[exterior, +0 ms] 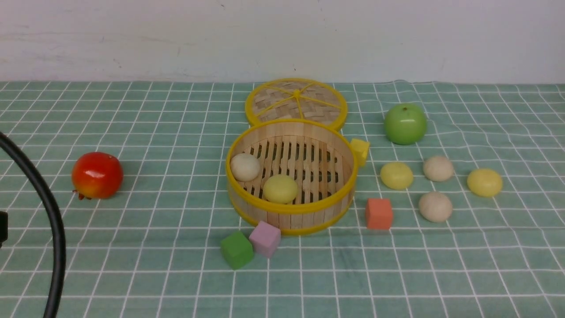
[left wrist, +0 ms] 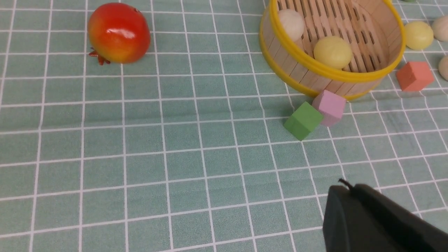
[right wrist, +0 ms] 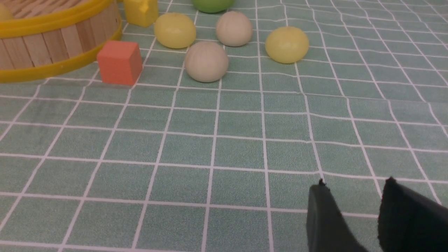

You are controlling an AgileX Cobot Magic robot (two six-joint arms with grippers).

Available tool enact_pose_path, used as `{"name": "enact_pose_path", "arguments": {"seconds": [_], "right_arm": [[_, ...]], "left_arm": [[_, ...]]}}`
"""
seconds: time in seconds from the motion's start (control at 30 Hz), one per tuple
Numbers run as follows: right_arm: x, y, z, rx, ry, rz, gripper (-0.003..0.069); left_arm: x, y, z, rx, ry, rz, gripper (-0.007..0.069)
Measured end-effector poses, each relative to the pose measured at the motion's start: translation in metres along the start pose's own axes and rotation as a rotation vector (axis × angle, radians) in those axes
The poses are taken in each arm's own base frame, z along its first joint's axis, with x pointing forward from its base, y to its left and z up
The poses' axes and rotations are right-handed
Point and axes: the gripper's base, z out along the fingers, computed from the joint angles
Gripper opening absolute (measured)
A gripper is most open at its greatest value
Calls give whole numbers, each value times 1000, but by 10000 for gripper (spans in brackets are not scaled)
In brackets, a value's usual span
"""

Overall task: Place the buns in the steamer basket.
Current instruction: Use the right arm to grab a steamed stuffed bun

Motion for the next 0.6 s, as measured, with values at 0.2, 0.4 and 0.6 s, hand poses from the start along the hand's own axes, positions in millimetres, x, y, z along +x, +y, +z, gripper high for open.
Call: {"name": "enact_pose_path", "arguments": {"seconds": [0.2, 0.4, 0.6], "right_arm": [[0, 0, 0, 0, 0, 0, 240], [0, 0, 0, 0, 0, 0, 240], [0, 0, 0, 0, 0, 0, 240]], "left_arm": [[0, 0, 0, -2, -2, 9, -13], [-1, 2, 0, -23, -10, 44, -13], [0, 5, 2, -47, -25, 66, -13]]}}
